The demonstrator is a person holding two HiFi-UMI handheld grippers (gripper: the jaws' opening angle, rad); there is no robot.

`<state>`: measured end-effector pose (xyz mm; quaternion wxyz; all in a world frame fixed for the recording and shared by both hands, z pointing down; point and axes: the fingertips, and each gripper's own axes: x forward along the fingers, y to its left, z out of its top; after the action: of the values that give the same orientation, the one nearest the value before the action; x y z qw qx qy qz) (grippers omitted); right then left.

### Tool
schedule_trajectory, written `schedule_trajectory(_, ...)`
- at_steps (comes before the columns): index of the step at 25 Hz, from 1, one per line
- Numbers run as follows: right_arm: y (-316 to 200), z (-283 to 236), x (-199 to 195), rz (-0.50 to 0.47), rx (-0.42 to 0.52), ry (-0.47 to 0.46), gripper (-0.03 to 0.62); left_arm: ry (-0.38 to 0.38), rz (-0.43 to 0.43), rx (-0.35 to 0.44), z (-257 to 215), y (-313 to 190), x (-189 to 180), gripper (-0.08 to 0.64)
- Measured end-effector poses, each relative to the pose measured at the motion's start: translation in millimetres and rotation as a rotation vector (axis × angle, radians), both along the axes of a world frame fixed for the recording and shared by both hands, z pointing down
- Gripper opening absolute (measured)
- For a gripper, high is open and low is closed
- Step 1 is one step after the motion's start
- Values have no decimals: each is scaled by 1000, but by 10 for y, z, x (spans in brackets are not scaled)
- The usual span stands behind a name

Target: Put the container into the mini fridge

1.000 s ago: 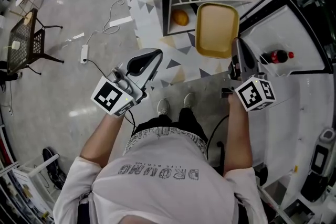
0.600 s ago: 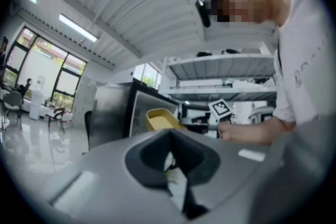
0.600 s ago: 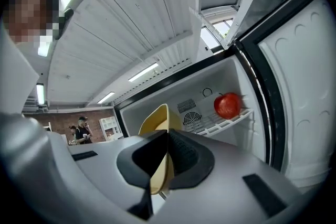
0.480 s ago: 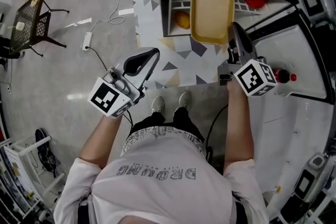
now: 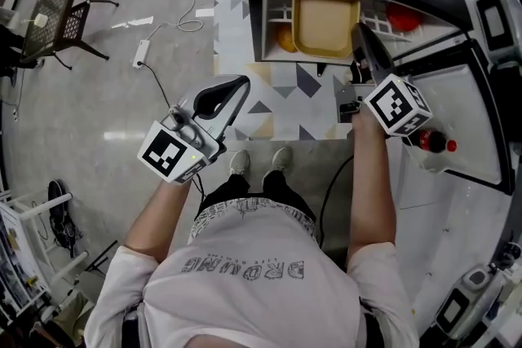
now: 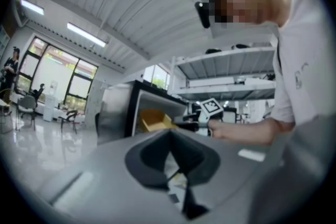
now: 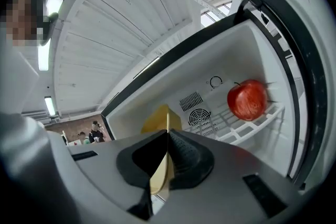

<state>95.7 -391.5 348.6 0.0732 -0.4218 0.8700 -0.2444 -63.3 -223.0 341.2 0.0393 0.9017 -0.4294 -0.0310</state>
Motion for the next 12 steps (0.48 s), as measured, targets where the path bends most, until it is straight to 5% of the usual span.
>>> schedule_trajectory(12, -409, -9, -249, -41, -29, -40, 9, 1, -70, -3, -8, -153, -109, 5)
